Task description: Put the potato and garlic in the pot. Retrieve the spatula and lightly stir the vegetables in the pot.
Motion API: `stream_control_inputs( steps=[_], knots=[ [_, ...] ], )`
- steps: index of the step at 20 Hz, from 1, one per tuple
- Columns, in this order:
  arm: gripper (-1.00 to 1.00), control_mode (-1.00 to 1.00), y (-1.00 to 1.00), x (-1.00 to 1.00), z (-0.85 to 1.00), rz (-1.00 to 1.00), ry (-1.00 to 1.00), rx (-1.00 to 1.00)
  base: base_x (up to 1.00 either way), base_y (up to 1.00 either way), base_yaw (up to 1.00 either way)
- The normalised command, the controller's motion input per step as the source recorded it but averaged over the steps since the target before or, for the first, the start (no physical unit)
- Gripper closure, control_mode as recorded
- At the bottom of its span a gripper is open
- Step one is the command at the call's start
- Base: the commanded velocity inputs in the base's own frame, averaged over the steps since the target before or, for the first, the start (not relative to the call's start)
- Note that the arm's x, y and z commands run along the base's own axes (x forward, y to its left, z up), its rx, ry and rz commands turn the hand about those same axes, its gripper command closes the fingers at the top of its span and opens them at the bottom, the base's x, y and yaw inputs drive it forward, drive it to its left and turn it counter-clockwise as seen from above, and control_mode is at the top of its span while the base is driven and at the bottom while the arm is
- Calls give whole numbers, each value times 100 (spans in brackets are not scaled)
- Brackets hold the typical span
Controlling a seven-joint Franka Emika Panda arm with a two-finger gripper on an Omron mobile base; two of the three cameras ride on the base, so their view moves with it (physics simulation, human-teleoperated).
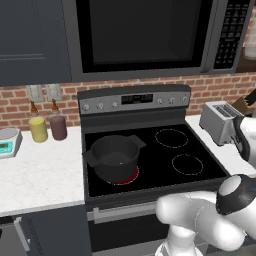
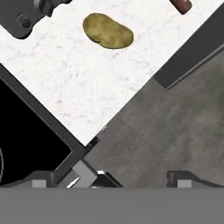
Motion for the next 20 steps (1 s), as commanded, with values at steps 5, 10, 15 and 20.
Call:
stream_control_inputs(
  steps=[5, 10, 15, 20],
  knots=[
    [-100, -100, -86, 41, -9, 0, 4, 5, 0, 0, 0],
    [-100, -100, -83, 69, -31, 0, 10, 0, 0, 0, 0],
    [-100, -100, -36, 48, -29, 1, 9, -1, 0, 0, 0],
    [-100, -100, -3, 0, 0, 1, 1, 0, 0, 0, 0]
  ],
)
